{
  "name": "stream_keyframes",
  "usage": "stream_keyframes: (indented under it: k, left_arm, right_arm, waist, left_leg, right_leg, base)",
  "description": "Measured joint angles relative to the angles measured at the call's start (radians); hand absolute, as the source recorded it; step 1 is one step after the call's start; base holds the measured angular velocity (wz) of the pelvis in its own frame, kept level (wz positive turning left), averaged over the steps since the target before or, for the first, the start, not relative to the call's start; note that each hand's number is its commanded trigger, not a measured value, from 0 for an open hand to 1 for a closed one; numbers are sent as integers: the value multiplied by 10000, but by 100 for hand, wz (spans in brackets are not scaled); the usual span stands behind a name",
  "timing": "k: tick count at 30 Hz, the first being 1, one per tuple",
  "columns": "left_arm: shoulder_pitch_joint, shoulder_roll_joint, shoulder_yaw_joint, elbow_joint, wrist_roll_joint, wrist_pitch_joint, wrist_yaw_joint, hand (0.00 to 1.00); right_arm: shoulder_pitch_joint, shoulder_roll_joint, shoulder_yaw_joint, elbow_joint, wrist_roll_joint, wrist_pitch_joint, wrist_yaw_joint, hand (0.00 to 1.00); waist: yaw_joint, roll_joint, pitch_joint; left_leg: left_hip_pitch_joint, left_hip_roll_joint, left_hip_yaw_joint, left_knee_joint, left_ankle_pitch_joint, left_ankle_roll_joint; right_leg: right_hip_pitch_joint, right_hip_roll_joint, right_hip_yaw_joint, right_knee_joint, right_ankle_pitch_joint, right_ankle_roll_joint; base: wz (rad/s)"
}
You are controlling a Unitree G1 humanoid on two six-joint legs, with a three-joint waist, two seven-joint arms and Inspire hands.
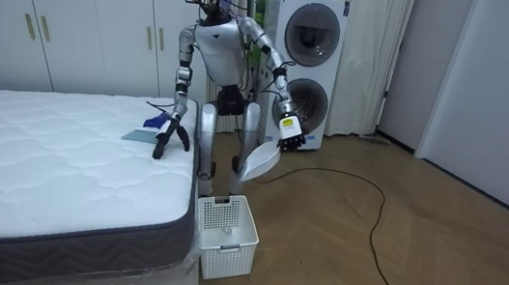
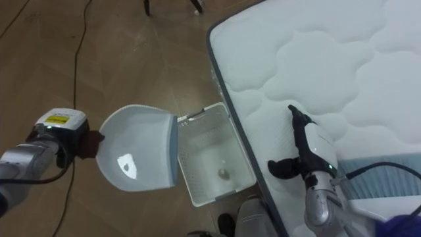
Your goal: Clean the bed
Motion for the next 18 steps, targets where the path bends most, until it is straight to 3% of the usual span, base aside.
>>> stream_keyframes:
  k: [9,13,18]
  left_arm:
    - [-63,566,5,36,410,238,-345,100]
    - [-59,633,1,57,363,448,-444,100]
    - [-59,623,2,117,234,453,-490,100]
  right_arm:
    - [14,101,19,-1,56,25,-269,0]
    - [17,114,103,-34,79,62,-408,0]
    - [18,111,198,-110,99,154,-513,0]
  waist:
    - [70,1,1]
    - [47,-11,1]
    - [40,-34,5]
  left_leg:
    - [16,-10,12,-15,5,-7]
    - [4,-44,14,-5,6,-8]
    - [-5,-44,15,4,6,-8]
  right_leg:
    - [-61,33,114,81,-3,1]
    - [-122,13,166,205,-7,7]
    - [-109,13,164,196,-10,4]
  base:
    - [0]
    - [0]
    - [0]
